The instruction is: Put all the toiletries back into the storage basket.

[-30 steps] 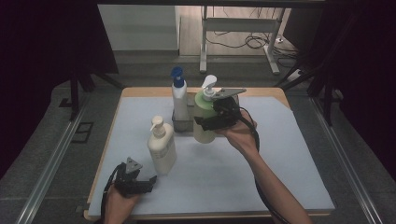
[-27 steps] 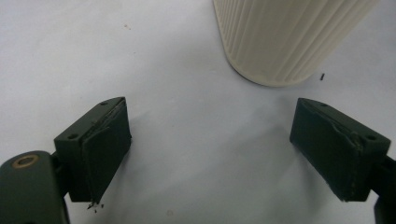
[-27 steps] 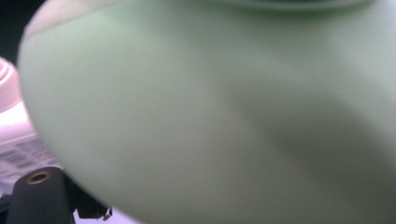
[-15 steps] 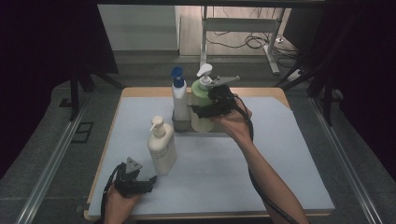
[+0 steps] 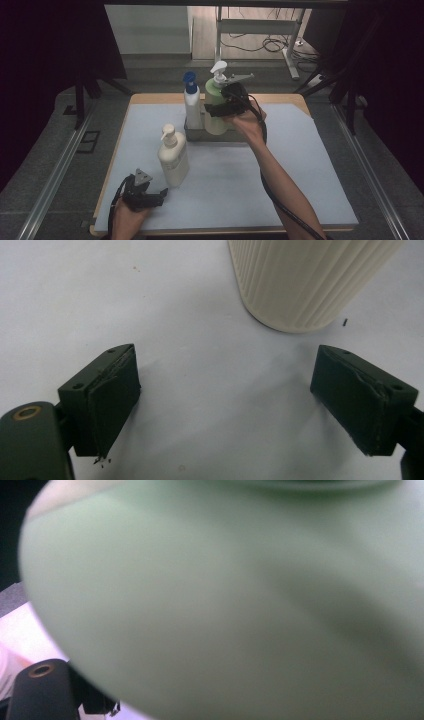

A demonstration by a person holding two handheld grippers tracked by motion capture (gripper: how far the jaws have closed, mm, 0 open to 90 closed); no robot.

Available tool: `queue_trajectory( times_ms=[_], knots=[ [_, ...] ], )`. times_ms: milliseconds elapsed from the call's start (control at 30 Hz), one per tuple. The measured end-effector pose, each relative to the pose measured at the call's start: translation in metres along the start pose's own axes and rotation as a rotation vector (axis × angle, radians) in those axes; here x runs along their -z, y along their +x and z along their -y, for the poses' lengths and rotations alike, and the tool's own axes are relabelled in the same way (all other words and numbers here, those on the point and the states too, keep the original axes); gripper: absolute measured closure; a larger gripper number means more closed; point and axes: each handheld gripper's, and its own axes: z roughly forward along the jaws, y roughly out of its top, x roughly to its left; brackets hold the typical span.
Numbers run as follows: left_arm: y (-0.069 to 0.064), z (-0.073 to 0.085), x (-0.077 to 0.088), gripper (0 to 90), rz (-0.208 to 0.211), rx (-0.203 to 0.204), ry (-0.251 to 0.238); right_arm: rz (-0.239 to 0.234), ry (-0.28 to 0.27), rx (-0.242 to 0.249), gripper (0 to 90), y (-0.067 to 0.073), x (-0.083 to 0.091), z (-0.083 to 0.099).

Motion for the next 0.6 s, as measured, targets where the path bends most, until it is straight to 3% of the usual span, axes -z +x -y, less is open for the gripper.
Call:
queue_trajectory(
  times_ms=[600],
  knots=[
    [0.0, 0.0, 0.0, 12.2, 0.0, 0.0, 0.0, 0.043, -0.008, -0.002, 12.4, -0.009, -0.023, -0.006]
  ],
)
